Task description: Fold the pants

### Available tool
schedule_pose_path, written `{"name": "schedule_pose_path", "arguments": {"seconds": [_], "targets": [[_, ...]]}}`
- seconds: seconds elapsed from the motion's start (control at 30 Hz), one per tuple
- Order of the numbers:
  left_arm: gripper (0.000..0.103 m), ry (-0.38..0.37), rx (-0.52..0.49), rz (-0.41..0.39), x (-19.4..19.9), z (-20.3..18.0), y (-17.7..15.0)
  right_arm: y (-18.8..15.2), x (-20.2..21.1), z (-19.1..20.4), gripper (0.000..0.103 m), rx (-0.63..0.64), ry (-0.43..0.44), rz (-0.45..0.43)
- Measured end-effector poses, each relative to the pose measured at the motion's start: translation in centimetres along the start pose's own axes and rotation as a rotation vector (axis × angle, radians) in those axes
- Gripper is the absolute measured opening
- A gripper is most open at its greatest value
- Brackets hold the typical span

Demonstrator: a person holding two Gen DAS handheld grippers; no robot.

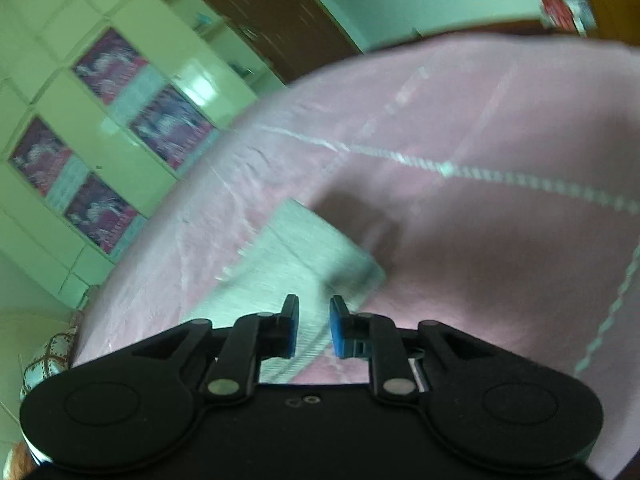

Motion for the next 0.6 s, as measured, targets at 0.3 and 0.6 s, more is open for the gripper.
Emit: {"name": "schedule_pose_path", "arguments": {"seconds": [0.3,0.6], "targets": [[0.096,-0.002,-0.086,-0.138,0.3,-2.0,6.0,-4.1,-5.0,17.3,0.010,0.363,0.278,0.176],[0.096,0.165,-0.183,0.082,-10.3,-0.4,8.5,-12.4,-8.7,31.5,0.014,0.574,0.449,0.361]]}}
Point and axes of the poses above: each gripper's, at about its wrist camera, not at the fingertips, and x roughly against the way its jaws point, z to its left, y to its top, the point moved 5 cm from there along -x, roughly the way its jaws point, and after that the axes turned 10 degrees about x, right-handed, at the moved point
